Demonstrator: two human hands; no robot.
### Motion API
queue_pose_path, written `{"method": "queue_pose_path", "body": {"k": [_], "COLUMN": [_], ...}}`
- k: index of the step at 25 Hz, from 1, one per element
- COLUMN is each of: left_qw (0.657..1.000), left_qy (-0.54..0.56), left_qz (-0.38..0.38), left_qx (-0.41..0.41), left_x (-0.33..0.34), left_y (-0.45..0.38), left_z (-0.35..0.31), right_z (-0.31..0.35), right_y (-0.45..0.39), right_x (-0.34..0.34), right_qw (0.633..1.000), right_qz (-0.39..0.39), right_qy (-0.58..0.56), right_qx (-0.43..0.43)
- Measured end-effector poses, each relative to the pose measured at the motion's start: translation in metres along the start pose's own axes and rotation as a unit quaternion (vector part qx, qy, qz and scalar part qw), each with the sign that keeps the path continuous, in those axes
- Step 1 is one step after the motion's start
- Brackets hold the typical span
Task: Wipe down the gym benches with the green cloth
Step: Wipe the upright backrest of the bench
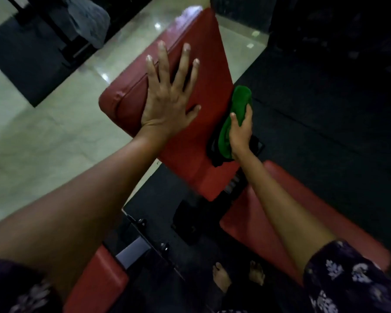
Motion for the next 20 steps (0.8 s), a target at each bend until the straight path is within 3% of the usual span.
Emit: {"method": "queue_pose_path", "body": {"k": [4, 8, 11, 13, 15, 17, 20], "left_qw": [1.000, 0.997, 0.994, 0.980, 0.944, 0.909, 0.861], "left_qy": [0.025, 0.072, 0.090, 0.184, 0.311, 0.336, 0.409], "left_qz": [0.000, 0.010, 0.065, 0.079, 0.068, 0.061, 0.108], "left_qx": [0.004, -0.003, 0.001, 0.015, -0.092, -0.237, -0.285], "left_x": [-0.004, -0.006, -0.011, -0.019, -0.024, -0.015, -0.002], "left_y": [0.001, -0.009, -0.011, -0.009, 0.005, 0.037, 0.071], "left_z": [-0.007, 0.007, 0.013, 0.017, 0.042, 0.064, 0.065], "right_z": [0.095, 0.198, 0.250, 0.266, 0.275, 0.275, 0.254], "right_y": [-0.016, -0.025, -0.020, -0.020, -0.013, 0.009, 0.065], "right_x": [0.009, 0.022, 0.037, 0.047, 0.056, 0.067, 0.084], "right_qw": [0.993, 0.957, 0.875, 0.815, 0.789, 0.770, 0.733], "right_qz": [0.073, 0.136, 0.210, 0.229, 0.229, 0.231, 0.296], "right_qy": [0.029, 0.122, 0.320, 0.451, 0.504, 0.524, 0.509], "right_qx": [-0.090, -0.226, -0.297, -0.284, -0.266, -0.281, -0.341]}}
Point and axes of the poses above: each hand's wrist, its own y-axis away from the middle knuckle, its own x-axis out of the palm, z = x × y, the point moved 4 cm from there along -y, towards the middle knuckle, and after that the axes turned 7 degrees about -y, right-handed, at the moved point
